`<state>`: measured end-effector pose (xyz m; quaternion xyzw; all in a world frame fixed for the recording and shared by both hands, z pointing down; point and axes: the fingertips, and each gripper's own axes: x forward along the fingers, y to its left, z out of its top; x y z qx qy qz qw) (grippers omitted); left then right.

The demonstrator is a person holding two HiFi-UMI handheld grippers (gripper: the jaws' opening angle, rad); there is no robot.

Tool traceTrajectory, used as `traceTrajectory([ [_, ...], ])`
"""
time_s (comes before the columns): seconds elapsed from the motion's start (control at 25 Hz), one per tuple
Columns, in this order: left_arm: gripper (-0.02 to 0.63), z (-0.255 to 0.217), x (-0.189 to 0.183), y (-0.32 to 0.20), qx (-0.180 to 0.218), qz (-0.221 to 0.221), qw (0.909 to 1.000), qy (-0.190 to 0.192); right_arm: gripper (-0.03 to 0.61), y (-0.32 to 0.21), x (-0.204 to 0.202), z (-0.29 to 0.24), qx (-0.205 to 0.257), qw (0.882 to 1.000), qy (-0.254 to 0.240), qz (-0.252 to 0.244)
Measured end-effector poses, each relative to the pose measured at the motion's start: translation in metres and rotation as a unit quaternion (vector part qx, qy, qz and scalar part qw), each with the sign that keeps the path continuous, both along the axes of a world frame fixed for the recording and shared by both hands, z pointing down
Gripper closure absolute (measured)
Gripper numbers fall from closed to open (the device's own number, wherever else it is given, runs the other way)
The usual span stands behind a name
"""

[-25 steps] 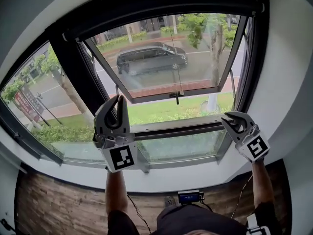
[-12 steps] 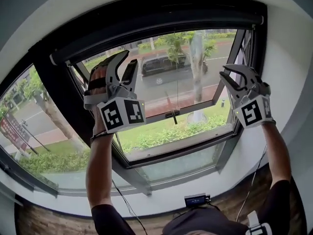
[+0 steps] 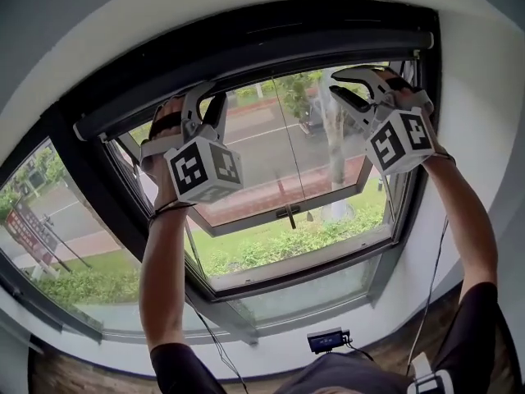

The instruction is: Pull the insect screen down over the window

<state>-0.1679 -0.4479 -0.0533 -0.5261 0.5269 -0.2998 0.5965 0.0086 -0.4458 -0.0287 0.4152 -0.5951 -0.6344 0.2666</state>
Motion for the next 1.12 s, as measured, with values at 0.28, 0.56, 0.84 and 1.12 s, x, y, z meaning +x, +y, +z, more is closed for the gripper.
traceTrajectory([
  [0.28, 0.515, 0.007, 0.012, -0.021, -0.035, -0.044, 0.9983, -0.014, 0.497, -0.023, -0.003, -0.013, -0.018, 0.999, 0.020, -0.025],
  [0.56, 0.575, 0.004, 0.009, -0.026, -0.034, -0.073, 0.9966, -0.018, 0.497, -0.036, -0.005, -0.015, -0.022, 0.999, 0.024, -0.036],
  [0.84, 0.581, 0.005, 0.012, -0.032, 0.006, -0.108, 0.9932, -0.044, 0.500, -0.047, -0.009, -0.022, -0.020, 0.999, 0.014, -0.026],
  [1.12, 0.583, 0.005, 0.014, -0.031, -0.004, -0.100, 0.9940, -0.044, 0.541, -0.052, -0.010, -0.025, -0.014, 1.000, 0.020, 0.008],
])
